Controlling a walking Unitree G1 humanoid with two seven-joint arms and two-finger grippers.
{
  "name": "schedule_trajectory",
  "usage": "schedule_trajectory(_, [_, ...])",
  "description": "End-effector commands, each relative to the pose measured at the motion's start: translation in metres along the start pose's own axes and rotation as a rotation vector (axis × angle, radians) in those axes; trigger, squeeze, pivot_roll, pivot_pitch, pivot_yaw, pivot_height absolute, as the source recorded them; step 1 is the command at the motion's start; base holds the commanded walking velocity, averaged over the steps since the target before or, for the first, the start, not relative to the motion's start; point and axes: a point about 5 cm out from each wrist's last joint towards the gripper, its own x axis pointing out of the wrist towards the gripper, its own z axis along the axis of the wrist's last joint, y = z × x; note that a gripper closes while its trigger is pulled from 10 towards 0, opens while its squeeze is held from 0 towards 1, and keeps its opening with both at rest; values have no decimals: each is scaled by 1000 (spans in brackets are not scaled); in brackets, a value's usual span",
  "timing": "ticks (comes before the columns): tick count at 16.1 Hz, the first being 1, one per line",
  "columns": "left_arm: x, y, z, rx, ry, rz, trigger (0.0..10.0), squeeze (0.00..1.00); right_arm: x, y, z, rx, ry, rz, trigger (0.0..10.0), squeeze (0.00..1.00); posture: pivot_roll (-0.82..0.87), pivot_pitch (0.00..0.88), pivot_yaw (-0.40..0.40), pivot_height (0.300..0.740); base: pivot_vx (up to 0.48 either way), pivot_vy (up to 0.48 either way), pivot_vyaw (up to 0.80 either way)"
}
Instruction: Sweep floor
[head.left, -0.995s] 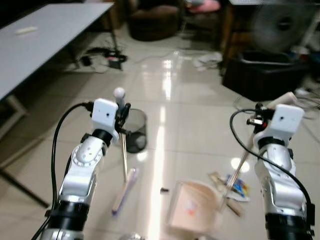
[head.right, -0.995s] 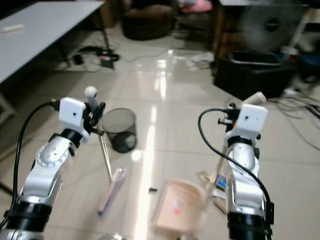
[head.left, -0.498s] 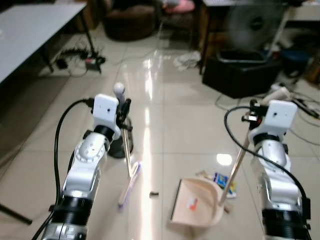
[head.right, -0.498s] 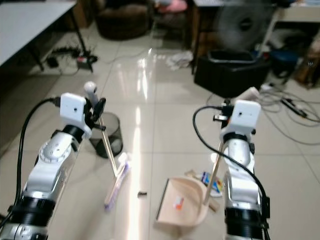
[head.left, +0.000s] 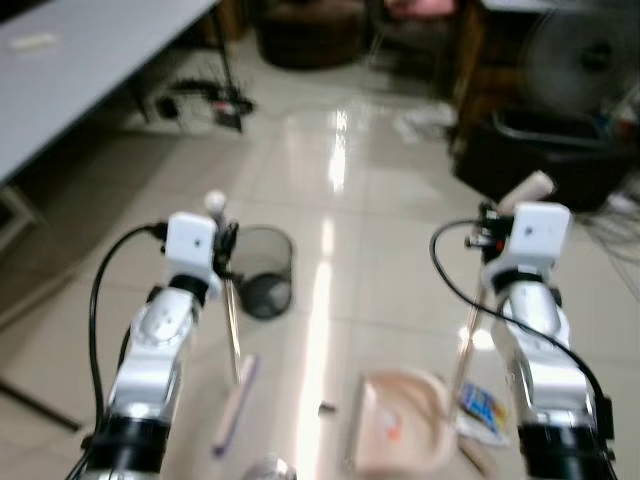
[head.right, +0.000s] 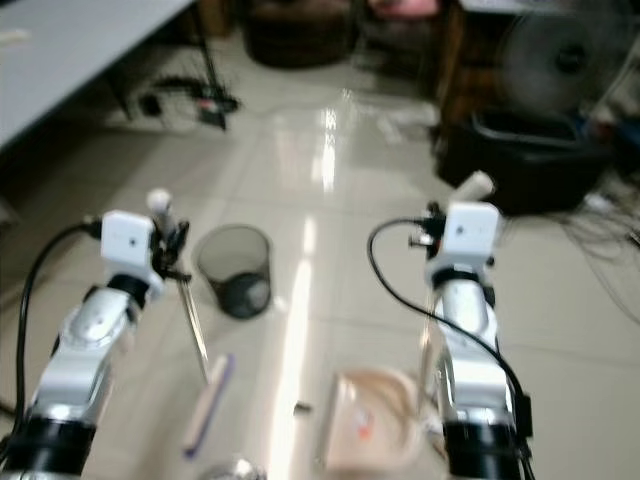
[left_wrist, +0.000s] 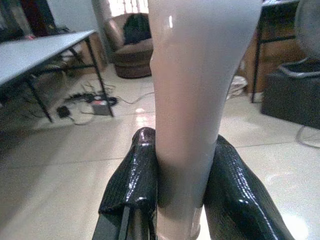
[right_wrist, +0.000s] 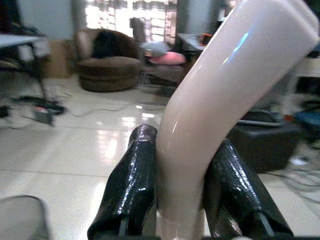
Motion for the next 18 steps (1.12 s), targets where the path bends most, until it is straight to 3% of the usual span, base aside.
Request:
schedule_trajectory(1, [6, -7, 15, 20, -64, -23, 10000, 0, 1, -5, 6, 24, -26, -16, 10000, 0, -8, 60, 39, 740, 364, 0, 0])
schedule_trajectory(5, [3, -6, 13, 16, -57, -18, 10000, 0, -2, -8, 5, 18, -26, -11, 10000, 0, -8, 59, 41, 740, 348, 0, 0])
schedule_trajectory(13, [9, -4, 11, 46, -42, -24, 10000, 0, -1, -24, 6, 23, -29, -69, 10000, 0, -7, 89, 61, 740, 0, 0, 0])
schedule_trajectory(18, [18, -1, 18, 77, -57, -56, 10000, 0, 13, -25, 11, -34, -55, -58, 10000, 0, 22, 130, 65, 740, 0, 0, 0])
